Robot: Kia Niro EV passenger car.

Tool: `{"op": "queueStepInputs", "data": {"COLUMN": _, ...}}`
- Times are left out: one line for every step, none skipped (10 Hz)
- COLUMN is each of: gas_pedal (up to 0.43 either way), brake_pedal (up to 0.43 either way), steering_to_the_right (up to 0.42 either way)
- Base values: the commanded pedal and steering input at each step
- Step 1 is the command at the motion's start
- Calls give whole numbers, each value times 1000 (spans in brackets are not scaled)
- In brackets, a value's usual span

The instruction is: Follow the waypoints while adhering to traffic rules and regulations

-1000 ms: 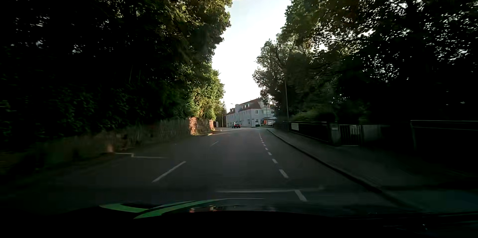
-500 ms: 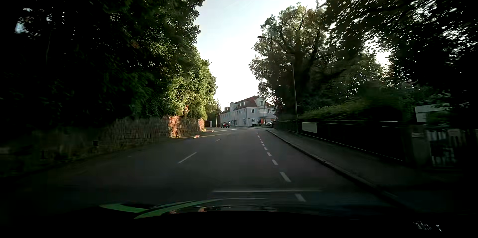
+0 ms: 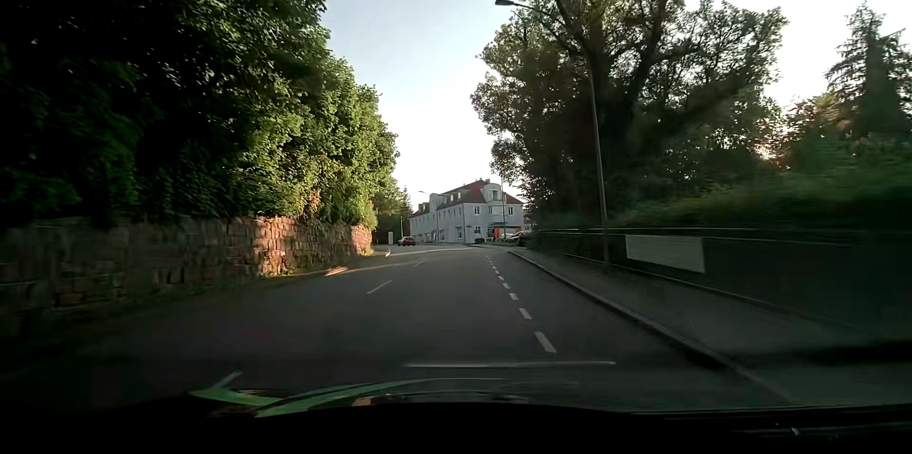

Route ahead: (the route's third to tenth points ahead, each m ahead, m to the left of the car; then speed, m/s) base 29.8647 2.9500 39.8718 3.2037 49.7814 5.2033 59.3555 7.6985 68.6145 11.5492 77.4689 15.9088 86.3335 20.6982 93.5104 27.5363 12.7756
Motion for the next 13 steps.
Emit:
{"op": "queueStepInputs", "data": {"gas_pedal": 169, "brake_pedal": 0, "steering_to_the_right": 9}}
{"op": "queueStepInputs", "data": {"gas_pedal": 169, "brake_pedal": 0, "steering_to_the_right": 8}}
{"op": "queueStepInputs", "data": {"gas_pedal": 169, "brake_pedal": 0, "steering_to_the_right": 7}}
{"op": "queueStepInputs", "data": {"gas_pedal": 169, "brake_pedal": 0, "steering_to_the_right": 5}}
{"op": "queueStepInputs", "data": {"gas_pedal": 169, "brake_pedal": 0, "steering_to_the_right": 2}}
{"op": "queueStepInputs", "data": {"gas_pedal": 169, "brake_pedal": 0, "steering_to_the_right": -1}}
{"op": "queueStepInputs", "data": {"gas_pedal": 169, "brake_pedal": 0, "steering_to_the_right": -4}}
{"op": "queueStepInputs", "data": {"gas_pedal": 169, "brake_pedal": 0, "steering_to_the_right": -6}}
{"op": "queueStepInputs", "data": {"gas_pedal": 169, "brake_pedal": 0, "steering_to_the_right": -6}}
{"op": "queueStepInputs", "data": {"gas_pedal": 169, "brake_pedal": 0, "steering_to_the_right": -7}}
{"op": "queueStepInputs", "data": {"gas_pedal": 169, "brake_pedal": 0, "steering_to_the_right": -7}}
{"op": "queueStepInputs", "data": {"gas_pedal": 169, "brake_pedal": 0, "steering_to_the_right": -7}}
{"op": "queueStepInputs", "data": {"gas_pedal": 169, "brake_pedal": 0, "steering_to_the_right": -7}}
